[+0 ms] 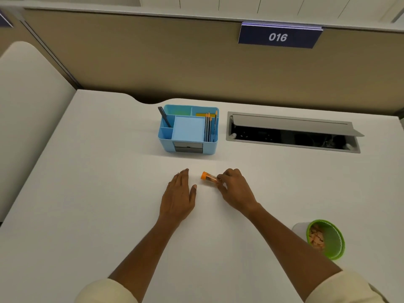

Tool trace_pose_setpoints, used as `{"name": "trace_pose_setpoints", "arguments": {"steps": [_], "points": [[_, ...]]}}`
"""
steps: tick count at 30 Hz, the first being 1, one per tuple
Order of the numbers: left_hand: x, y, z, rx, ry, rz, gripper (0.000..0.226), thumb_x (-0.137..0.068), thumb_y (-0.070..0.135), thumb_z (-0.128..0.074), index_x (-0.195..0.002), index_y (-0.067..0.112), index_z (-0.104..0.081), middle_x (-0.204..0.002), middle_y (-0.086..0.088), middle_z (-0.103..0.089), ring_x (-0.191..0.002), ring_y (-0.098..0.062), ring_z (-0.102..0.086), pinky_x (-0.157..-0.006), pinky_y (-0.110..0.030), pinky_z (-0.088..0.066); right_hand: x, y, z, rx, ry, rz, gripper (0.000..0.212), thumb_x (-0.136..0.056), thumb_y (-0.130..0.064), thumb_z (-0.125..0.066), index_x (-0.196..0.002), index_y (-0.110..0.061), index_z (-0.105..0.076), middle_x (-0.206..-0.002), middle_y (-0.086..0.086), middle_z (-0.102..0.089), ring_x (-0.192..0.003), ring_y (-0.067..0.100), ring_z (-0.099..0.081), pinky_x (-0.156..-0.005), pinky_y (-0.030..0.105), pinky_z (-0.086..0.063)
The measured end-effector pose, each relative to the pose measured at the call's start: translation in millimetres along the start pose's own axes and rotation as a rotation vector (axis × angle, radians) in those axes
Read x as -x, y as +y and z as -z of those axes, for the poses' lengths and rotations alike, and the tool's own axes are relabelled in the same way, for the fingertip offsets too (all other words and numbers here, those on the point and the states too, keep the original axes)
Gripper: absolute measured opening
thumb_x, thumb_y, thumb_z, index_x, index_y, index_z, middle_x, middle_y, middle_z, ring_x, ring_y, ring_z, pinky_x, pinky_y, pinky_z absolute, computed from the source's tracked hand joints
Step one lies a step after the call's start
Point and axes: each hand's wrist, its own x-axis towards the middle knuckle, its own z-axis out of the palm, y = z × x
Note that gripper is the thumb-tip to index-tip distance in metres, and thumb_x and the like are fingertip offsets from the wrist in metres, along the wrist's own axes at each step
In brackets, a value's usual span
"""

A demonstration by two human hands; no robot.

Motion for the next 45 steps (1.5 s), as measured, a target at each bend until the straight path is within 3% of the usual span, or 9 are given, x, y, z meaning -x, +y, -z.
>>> {"name": "trace_pose_setpoints", "arguments": {"steps": [4,8,14,22,28,34,38,42,45], "points": [[15,17,17,0.093,0.107,-0.047,0.049,-0.107,0.032,-0.049,-0.151,0.008,-0.049,-0.154,-0.015,-0.054,-0.141,-0.030,-0.051,-0.112,-0.042,-0.047,24,-8,22,-0.073,0.099,0.008,0.028,-0.096,-0.028,-0.067,-0.120,-0.013,-0.072,-0.110,0.009,-0.070,-0.102,0.026,-0.057,-0.081,0.031,-0.047],[30,47,41,0.424,0.240,-0.065,0.034,-0.108,0.030,-0.051,-0.129,0.008,-0.067,-0.123,-0.011,-0.072,-0.107,-0.027,-0.069,-0.088,-0.036,-0.060,54,-18,52,-0.132,0.216,0.023,0.026,-0.094,-0.027,-0.070,-0.116,-0.013,-0.073,-0.105,0.006,-0.069,-0.098,0.023,-0.058,-0.079,0.024,-0.039],[49,97,81,0.859,0.128,0.066,0.065,-0.087,0.064,-0.050,-0.119,0.013,-0.076,-0.096,-0.005,-0.076,-0.085,-0.018,-0.076,-0.066,-0.027,-0.067,100,-33,98,-0.152,0.340,0.030,0.029,-0.092,-0.024,-0.073,-0.118,-0.012,-0.073,-0.108,0.008,-0.070,-0.100,0.024,-0.060,-0.080,0.024,-0.041],[82,141,87,0.948,0.028,-0.131,0.012,-0.090,0.038,-0.078,-0.101,0.037,-0.079,-0.085,0.011,-0.082,-0.076,-0.014,-0.079,-0.067,-0.031,-0.068,161,-25,135,-0.065,0.398,0.082,0.029,-0.090,-0.021,-0.077,-0.117,-0.012,-0.073,-0.106,0.006,-0.069,-0.098,0.025,-0.062,-0.078,0.024,-0.043],[111,164,79,1.026,-0.057,-0.200,0.011,-0.085,0.047,-0.080,-0.095,0.043,-0.083,-0.089,0.009,-0.085,-0.081,-0.019,-0.081,-0.071,-0.030,-0.067,194,-22,142,-0.219,0.358,0.114,0.048,-0.093,-0.033,-0.071,-0.136,-0.016,-0.057,-0.122,-0.001,-0.065,-0.104,0.012,-0.062,-0.088,0.023,-0.051],[132,184,64,0.983,-0.147,-0.244,0.015,-0.085,0.052,-0.077,-0.093,0.041,-0.084,-0.089,0.006,-0.085,-0.084,-0.018,-0.081,-0.079,-0.036,-0.068,213,-19,143,-0.327,0.307,0.102,0.021,-0.100,-0.026,-0.058,-0.120,-0.023,-0.051,-0.097,-0.014,-0.066,-0.079,-0.001,-0.061,-0.065,0.009,-0.043],[142,192,57,1.012,-0.181,-0.232,0.020,-0.091,0.041,-0.077,-0.099,0.025,-0.086,-0.092,0.000,-0.085,-0.089,-0.022,-0.081,-0.081,-0.039,-0.067,224,-15,136,-0.305,0.321,0.086,0.021,-0.101,-0.025,-0.052,-0.121,-0.026,-0.047,-0.088,-0.017,-0.066,-0.072,-0.001,-0.063,-0.060,0.013,-0.042],[150,196,55,1.013,-0.168,-0.220,0.018,-0.094,0.032,-0.076,-0.101,0.019,-0.086,-0.090,-0.001,-0.085,-0.088,-0.021,-0.081,-0.082,-0.042,-0.067,229,-15,130,-0.295,0.393,0.111,0.020,-0.101,-0.020,-0.050,-0.121,-0.022,-0.051,-0.091,-0.008,-0.075,-0.074,0.013,-0.070,-0.061,0.038,-0.055],[154,196,54,1.001,-0.174,-0.208,0.018,-0.095,0.032,-0.075,-0.102,0.019,-0.086,-0.091,-0.001,-0.085,-0.088,-0.020,-0.081,-0.085,-0.046,-0.067,231,-14,124,-0.304,0.422,0.124,0.020,-0.101,-0.018,-0.051,-0.120,-0.019,-0.053,-0.091,-0.006,-0.077,-0.075,0.016,-0.072,-0.061,0.042,-0.056]]}}
